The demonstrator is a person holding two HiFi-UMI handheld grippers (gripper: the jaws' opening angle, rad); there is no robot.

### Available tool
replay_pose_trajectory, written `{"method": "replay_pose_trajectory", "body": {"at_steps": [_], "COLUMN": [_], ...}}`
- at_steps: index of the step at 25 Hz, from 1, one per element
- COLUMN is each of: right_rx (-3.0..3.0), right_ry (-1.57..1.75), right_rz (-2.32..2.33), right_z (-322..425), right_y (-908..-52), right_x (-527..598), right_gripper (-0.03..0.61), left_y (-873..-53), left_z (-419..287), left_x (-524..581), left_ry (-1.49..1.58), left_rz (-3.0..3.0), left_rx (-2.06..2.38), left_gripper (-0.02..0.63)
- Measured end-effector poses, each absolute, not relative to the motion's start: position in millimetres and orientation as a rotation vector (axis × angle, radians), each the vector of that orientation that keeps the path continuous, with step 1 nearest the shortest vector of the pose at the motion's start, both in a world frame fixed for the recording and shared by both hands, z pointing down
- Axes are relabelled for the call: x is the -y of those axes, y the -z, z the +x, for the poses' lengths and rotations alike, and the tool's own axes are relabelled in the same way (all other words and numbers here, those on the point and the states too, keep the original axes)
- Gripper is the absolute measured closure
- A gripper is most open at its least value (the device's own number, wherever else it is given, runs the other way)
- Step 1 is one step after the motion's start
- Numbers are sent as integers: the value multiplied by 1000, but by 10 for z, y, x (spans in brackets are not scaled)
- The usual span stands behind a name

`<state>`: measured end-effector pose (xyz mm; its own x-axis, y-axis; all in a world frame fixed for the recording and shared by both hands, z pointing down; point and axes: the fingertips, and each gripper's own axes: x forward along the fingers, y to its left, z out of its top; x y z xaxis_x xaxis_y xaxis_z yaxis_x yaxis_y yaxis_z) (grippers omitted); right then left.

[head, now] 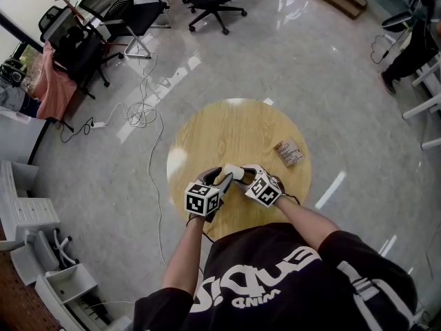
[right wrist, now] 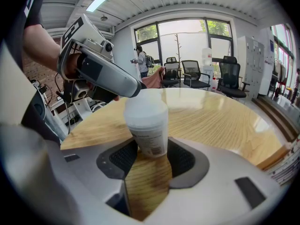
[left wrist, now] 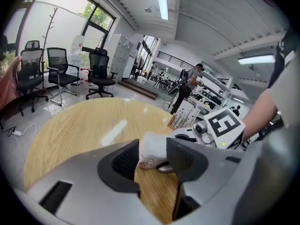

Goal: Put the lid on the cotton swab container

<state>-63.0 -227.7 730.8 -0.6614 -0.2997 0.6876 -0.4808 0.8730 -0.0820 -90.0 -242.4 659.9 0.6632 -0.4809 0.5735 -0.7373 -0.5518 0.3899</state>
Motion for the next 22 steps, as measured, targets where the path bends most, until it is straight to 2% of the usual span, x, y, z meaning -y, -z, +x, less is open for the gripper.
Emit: {"method": "replay_pose_trajectory", "body": {"at_steps": [22], "right_rx": [2327], "right_ry": [-355], "right_rz": [581], "right_z": [-489], "right_y": [-7338], "right_x": [2193], "right_gripper": [380], "left_y": [-6645], "left_z": [-898], "left_x": [2396], "left_ry": [-576], "left_rz": [2265], "left_rx": [953], "left_gripper": [428]}}
